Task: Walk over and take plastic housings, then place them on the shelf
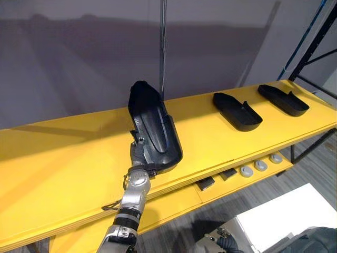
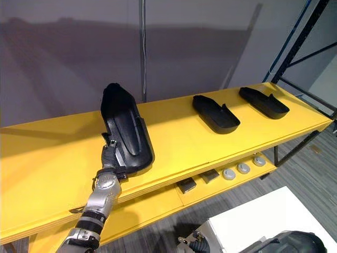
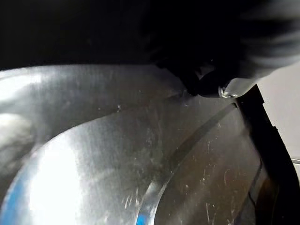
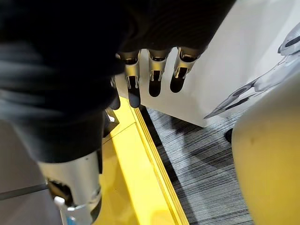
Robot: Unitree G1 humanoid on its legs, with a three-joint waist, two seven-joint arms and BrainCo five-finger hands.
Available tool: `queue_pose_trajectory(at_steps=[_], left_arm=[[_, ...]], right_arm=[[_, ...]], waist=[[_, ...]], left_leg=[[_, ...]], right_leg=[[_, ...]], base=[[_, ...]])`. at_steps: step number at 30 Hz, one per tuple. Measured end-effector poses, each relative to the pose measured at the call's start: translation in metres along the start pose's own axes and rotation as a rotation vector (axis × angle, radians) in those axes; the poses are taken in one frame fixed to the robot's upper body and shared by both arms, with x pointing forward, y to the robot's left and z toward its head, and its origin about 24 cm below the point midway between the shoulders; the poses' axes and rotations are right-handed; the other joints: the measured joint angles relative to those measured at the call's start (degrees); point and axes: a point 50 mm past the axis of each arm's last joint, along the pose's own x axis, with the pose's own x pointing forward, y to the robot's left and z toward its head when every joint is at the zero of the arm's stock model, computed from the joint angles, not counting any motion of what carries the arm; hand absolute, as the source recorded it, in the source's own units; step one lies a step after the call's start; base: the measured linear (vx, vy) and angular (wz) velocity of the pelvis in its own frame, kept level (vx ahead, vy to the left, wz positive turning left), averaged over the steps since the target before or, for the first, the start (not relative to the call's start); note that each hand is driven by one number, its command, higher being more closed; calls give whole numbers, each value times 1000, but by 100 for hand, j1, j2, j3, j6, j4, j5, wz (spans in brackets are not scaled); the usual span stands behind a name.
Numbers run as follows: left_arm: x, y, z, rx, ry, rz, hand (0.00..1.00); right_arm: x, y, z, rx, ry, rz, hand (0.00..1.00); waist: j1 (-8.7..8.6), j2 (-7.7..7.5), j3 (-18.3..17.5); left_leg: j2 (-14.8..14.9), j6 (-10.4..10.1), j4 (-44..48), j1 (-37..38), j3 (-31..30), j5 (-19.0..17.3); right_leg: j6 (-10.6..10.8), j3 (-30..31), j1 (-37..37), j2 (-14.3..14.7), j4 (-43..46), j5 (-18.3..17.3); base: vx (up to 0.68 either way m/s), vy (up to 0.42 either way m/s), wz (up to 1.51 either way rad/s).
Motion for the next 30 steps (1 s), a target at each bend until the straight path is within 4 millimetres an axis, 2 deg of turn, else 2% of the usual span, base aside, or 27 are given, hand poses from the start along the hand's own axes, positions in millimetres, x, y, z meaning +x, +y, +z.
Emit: queue_pose_trajectory(at_steps=[9, 10, 14, 18, 30], left_arm=[[8, -18, 10, 12, 4, -38, 100], [9, -20, 12, 13, -2, -41, 0], [12, -23, 18, 15, -16, -49, 0], [15, -25, 22, 11, -19, -47, 0], [17, -27, 25, -29, -11, -44, 0]], right_arm=[[0, 0, 4, 0, -15, -1, 0], [1, 0, 5, 0, -17, -1, 0], [1, -1, 8, 1, -31, -2, 0], [1, 0, 10, 0, -38, 0, 0], [3, 0, 14, -2, -47, 6, 0]], waist=[[-58, 28, 108], [-60, 31, 134], [-79, 49, 181], [-170, 85, 206], [-200, 105, 218]], left_leg=[[18, 5, -119, -66, 33, 94], [18, 4, -126, -67, 41, 93], [17, 4, -156, -67, 51, 93], [16, -4, -168, -67, 76, 88], [-3, -17, -167, -64, 119, 86]], right_leg=[[-3, 17, -181, 21, 105, -3], [-2, 21, -190, 22, 105, -3], [-4, 37, -205, 24, 99, -7], [-5, 63, -224, 25, 96, -9], [-1, 107, -248, 13, 98, -6]], base=[[-30, -1, -1], [-6, 11, -3], [0, 0, 0], [3, 8, -3], [-2, 5, -2]])
